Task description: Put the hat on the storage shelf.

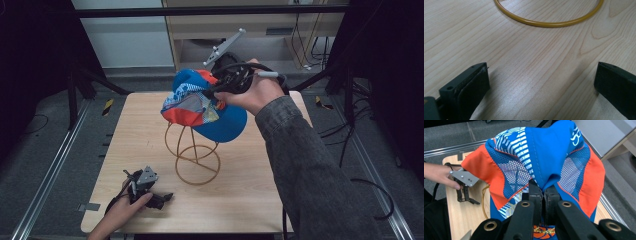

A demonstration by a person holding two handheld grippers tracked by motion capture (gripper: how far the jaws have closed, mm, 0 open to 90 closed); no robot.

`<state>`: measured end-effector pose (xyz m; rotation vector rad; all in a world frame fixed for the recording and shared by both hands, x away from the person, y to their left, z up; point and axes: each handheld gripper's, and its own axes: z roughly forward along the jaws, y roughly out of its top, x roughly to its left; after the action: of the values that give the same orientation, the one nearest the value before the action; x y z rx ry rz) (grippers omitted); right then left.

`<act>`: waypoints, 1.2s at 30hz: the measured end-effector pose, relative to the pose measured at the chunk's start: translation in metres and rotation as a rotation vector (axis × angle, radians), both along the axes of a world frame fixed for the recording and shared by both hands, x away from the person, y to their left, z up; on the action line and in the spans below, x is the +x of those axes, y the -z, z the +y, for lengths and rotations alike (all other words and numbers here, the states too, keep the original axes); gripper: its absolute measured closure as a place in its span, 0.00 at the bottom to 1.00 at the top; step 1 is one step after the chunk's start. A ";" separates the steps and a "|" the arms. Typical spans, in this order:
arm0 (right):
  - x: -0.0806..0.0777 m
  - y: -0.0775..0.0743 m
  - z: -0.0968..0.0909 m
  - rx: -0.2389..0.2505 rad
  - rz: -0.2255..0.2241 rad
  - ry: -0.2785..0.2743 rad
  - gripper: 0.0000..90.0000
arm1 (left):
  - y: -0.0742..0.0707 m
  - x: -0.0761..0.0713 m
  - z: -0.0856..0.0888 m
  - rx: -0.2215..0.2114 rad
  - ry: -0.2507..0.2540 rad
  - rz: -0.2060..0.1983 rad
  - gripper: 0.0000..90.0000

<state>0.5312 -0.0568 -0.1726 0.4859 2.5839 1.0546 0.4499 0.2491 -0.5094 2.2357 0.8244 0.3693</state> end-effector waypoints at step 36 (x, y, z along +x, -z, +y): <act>0.016 0.038 0.069 -0.109 0.083 -0.100 0.97 | 0.000 0.000 0.000 -0.002 -0.001 0.000 0.00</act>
<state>0.5474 0.0118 -0.2102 0.3845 2.7475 0.9368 0.4498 0.2489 -0.5094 2.2336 0.8259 0.3683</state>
